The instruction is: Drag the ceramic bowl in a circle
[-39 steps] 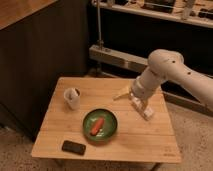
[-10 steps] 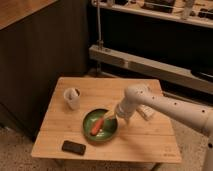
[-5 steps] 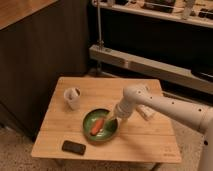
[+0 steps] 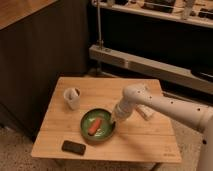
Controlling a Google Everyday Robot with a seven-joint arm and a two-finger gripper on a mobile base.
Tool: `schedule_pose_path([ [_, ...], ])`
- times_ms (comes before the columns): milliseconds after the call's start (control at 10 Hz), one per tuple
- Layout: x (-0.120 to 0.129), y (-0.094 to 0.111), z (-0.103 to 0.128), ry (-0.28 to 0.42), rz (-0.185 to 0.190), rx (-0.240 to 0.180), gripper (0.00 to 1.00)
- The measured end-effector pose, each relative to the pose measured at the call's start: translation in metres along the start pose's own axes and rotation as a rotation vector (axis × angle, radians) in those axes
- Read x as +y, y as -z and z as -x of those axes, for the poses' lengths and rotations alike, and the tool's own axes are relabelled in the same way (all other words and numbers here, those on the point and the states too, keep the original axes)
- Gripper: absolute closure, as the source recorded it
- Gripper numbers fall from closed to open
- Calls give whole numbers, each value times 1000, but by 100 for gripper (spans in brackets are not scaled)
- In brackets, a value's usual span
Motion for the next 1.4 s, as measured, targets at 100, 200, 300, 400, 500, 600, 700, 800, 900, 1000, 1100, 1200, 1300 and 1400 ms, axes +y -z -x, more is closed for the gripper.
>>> schedule_pose_path([
  [100, -1, 0, 0, -3, 1, -2, 65],
  [200, -2, -1, 0, -16, 3, -6, 74],
  [300, 1, 3, -3, -31, 5, -10, 82],
  [400, 7, 7, -11, -48, 5, -11, 85],
  [500, 18, 14, -18, -58, 8, -14, 85],
  [600, 34, 24, -26, -73, 11, -17, 85],
  [700, 45, 31, -33, -94, 11, -16, 85],
  [800, 54, 34, -38, -106, 8, -18, 85],
  [900, 63, 36, -44, -114, -2, -19, 85],
  [1000, 73, 39, -46, -115, -7, -18, 85],
  [1100, 85, 43, -41, -117, -2, -20, 85],
  [1200, 88, 45, -33, -114, 3, -18, 85],
  [1300, 86, 44, -20, -100, 8, -14, 85],
  [1400, 79, 42, -2, -76, 16, -9, 85],
])
